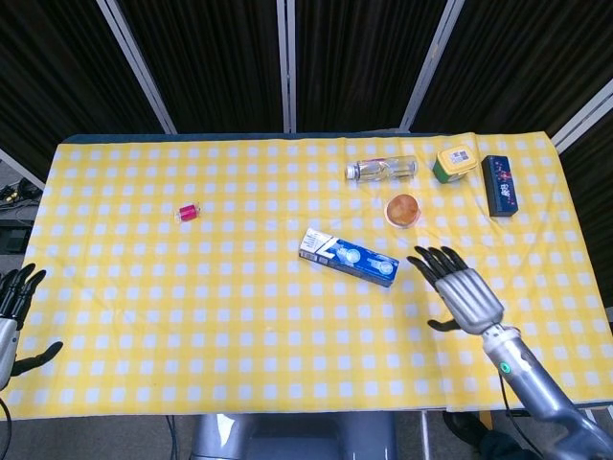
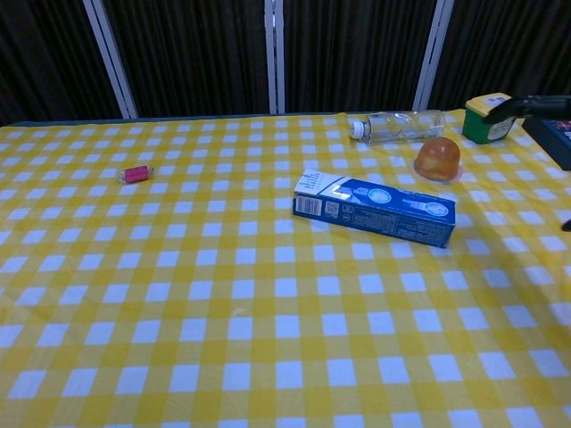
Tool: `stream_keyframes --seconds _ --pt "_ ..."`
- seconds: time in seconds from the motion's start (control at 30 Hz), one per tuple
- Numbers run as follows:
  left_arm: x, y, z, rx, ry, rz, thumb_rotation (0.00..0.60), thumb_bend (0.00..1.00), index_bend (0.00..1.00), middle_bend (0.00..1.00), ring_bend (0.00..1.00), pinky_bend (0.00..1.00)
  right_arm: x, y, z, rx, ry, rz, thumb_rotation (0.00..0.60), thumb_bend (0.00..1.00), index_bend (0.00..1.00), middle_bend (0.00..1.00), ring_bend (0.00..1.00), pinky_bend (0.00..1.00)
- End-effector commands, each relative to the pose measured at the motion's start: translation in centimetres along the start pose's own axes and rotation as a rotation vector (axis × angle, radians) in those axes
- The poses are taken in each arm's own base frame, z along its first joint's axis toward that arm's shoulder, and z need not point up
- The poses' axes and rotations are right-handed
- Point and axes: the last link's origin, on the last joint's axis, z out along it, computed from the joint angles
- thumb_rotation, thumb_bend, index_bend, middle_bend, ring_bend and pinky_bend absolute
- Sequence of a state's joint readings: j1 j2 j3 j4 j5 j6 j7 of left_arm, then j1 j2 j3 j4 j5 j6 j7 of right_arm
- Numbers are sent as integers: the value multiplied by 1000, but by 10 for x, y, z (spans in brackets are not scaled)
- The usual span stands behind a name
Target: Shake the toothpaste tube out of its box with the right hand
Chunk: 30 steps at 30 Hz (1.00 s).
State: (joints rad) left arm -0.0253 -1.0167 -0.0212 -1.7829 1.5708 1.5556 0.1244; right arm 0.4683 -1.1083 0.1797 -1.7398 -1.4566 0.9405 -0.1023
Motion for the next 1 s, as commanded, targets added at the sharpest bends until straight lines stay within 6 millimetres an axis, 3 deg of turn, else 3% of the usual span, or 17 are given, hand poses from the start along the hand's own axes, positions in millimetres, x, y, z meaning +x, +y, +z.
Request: stream_keyframes --seconds 0.03,0.23,0.37,0.63,0.73,0.83,1.0 --pt "-3 -1 6 10 -12 -2 600 0 0 0 0 0 0 -31 71 50 -41 35 600 0 36 0 0 33" --pt "-5 -5 12 30 -27 -1 600 0 0 0 0 0 -19 -52 123 18 -77 22 600 0 36 1 0 80" --pt "-5 -7 15 41 -33 -1 600 0 0 0 0 0 -32 -53 143 -39 -98 29 600 0 29 24 0 139" --pt "-6 -10 17 49 -43 -6 600 0 0 0 0 0 -54 -64 153 -83 -133 86 600 0 16 41 10 156" --pt "-7 -9 18 49 -46 -5 600 0 0 0 0 0 -62 -62 158 -110 -136 66 600 10 43 83 65 195" --pt "-8 -9 18 50 -50 -1 600 0 0 0 0 0 -67 -61 161 -132 -134 63 600 49 109 161 141 268" --pt "-10 -9 19 51 -56 -1 600 0 0 0 0 0 -69 -60 164 -140 -97 -2 600 159 311 364 329 442"
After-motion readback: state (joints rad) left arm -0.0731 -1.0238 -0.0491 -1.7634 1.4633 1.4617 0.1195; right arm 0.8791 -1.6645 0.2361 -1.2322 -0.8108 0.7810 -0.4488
